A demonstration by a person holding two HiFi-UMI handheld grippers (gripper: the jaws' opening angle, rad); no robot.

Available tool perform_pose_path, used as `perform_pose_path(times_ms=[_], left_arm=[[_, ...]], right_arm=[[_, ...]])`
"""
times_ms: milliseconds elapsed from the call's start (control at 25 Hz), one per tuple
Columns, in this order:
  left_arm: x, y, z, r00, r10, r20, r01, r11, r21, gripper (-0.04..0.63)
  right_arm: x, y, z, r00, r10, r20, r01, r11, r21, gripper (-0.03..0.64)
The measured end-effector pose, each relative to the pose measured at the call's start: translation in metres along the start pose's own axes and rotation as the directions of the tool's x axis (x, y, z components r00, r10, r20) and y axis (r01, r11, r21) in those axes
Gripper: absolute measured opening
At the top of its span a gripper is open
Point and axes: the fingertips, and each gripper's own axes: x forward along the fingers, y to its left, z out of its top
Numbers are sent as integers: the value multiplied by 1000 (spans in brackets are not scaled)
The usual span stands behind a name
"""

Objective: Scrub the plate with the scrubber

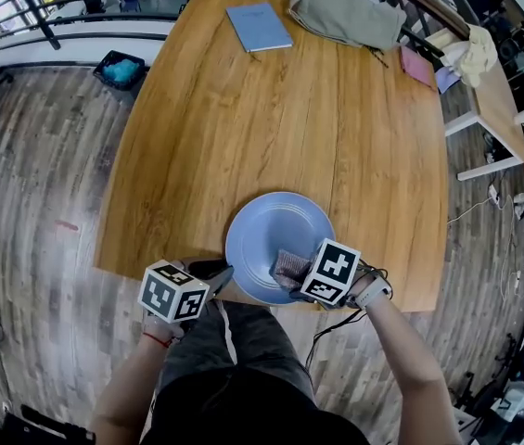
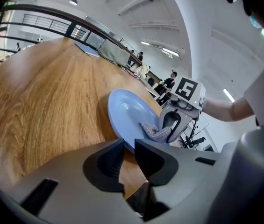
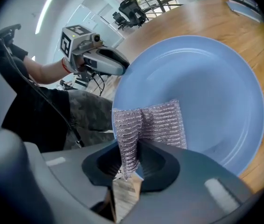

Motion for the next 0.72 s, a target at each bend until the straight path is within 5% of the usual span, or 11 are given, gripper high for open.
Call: perform_pose_path(times_ms=[440, 720], left_arm=[[1, 3, 1, 998, -21, 56, 27, 995, -97, 55], [1, 4, 2, 997, -47, 67, 54, 993, -102, 52]], right_arm=[[25, 32, 55, 979, 201, -42, -205, 971, -122, 89], [17, 18, 88, 981, 184, -63, -192, 968, -164, 89]])
